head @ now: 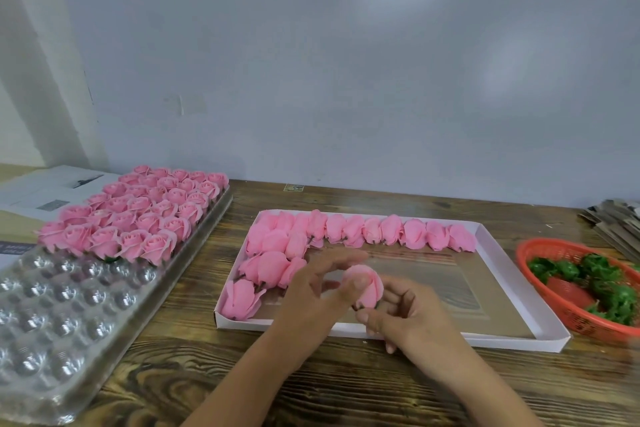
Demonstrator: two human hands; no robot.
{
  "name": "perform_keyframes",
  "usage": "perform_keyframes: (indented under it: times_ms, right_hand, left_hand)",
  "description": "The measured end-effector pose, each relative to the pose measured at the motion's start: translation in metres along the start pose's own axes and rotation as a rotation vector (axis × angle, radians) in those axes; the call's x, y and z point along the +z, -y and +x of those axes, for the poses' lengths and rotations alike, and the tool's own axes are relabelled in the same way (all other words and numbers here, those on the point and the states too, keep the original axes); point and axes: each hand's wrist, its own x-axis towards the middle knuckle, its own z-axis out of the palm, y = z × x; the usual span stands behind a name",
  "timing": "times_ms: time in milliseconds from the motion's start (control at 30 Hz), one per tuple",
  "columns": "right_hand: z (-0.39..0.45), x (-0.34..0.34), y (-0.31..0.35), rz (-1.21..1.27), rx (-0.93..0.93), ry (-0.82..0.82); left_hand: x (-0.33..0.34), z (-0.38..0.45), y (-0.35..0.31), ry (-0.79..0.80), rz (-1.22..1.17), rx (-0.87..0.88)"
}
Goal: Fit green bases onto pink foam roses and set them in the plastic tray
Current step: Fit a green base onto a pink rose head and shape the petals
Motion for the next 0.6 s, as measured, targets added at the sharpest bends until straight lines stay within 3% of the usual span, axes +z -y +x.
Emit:
perform_keyframes:
  times_ms: [133, 400, 500, 600]
  right_hand:
    - [-0.0028, 0.0036, -0.0002, -0.09, -0.043, 0.112]
    - [-0.0037, 0.0028, -0.0005, 0.005, -0.082, 0.037]
    - [-0.0003, 0.0045, -0.0026, 0.028, -0.083, -0.098]
    - [0.0008, 0.0052, -0.0064, -0.173, -0.069, -0.192]
  left_hand:
    - [-0.0011, -0.0019, -0.0032, 0.029, -0.034, 0.027]
    - [-0.0009, -0.004, 0.0012, 0.257, -0.022, -0.092]
    - [-0.0007, -0.0038, 0.0056, 0.212, 0.054, -0.081]
    - [0.0021, -0.0036, 0.0007, 0.121, -0.032, -0.049]
